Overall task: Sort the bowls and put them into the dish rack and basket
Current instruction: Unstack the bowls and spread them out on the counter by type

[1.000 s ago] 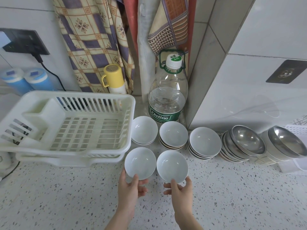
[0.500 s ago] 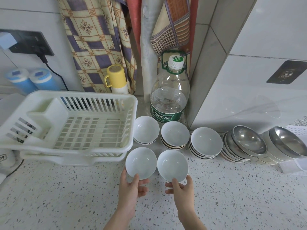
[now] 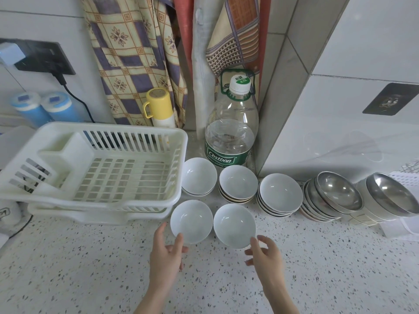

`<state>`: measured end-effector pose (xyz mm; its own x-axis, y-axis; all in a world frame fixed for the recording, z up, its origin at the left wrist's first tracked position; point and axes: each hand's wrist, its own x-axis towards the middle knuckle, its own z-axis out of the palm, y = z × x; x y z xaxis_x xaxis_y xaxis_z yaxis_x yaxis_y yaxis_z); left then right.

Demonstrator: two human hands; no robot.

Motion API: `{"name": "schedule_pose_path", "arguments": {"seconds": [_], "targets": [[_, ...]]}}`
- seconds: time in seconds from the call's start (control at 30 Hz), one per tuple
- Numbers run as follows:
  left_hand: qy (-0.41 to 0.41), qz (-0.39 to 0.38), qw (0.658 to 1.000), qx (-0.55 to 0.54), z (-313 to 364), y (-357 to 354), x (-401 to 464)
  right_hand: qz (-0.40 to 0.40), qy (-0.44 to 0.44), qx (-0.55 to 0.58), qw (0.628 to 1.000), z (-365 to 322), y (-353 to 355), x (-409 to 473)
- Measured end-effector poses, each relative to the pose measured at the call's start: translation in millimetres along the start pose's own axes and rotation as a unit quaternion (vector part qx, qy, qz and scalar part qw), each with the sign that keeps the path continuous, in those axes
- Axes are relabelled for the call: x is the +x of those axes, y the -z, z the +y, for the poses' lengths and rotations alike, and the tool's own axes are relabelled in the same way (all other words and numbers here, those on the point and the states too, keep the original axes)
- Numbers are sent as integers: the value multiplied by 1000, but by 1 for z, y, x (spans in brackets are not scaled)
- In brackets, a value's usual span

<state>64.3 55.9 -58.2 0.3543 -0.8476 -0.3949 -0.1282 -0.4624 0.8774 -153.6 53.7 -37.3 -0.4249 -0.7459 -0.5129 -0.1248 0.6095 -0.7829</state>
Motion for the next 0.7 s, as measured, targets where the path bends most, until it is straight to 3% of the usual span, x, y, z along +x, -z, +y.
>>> {"name": "schedule_pose_path", "arguments": {"seconds": [0.1, 0.23, 0.43, 0.7], "targets": [[-53, 31, 997, 40, 10, 3, 1, 69, 47, 3, 996, -11, 10, 6], [-71, 10, 997, 7, 33, -10, 10, 47, 73, 50, 995, -39, 7, 16], [-11, -52, 996, -75, 66, -52, 38, -8, 17, 59, 998, -63, -23, 38], [51, -1, 988, -142, 79, -71, 75, 2, -36, 77, 996, -79, -46, 64]]}}
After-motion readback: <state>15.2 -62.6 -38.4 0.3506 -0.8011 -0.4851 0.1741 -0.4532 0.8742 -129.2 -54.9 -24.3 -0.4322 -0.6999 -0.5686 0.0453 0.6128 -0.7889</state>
